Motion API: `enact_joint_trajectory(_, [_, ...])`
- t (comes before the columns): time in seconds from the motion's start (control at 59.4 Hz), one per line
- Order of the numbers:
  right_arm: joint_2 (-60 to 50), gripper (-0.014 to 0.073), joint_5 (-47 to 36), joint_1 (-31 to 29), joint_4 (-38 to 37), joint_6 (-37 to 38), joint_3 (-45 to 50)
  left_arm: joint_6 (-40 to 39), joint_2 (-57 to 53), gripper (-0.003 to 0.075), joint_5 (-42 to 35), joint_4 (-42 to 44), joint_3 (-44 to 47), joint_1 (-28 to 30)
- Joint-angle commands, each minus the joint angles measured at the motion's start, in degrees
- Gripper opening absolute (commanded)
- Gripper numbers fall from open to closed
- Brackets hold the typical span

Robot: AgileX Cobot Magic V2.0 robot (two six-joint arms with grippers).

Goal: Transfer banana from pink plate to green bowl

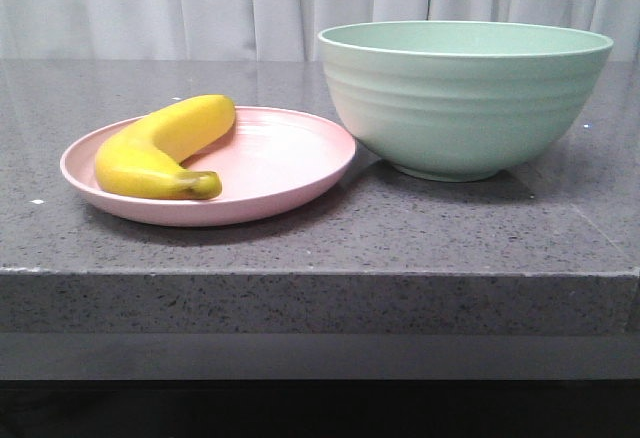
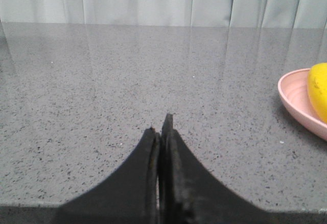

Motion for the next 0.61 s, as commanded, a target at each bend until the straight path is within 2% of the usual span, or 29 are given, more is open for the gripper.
enact_joint_trajectory(0.0, [-1.01, -0.0087, -1.03, 0.01, -2.45, -1.37, -5.17, -0.16, -0.88, -0.0020, -4.87, -0.80, -4.10, 0.02])
enact_joint_trajectory(0.236, [8.17, -0.0087, 11.41, 0.01, -7.95, -6.08, -22.63, -0.16, 8.79, -0.0020, 3.97, 0.49, -20.90, 0.02])
enact_joint_trajectory(0.387, [16.53, -0.0087, 12.87, 0.90, -7.85, -11.24, -31.95, -0.16, 18.20, -0.0020, 3.86, 1.00, -28.31, 0.02])
enact_joint_trajectory(0.589, [22.75, -0.0087, 13.99, 4.39, -3.91, -11.16, -37.13, -0.16, 23.53, -0.0020, 3.28, 1.00, -31.48, 0.02])
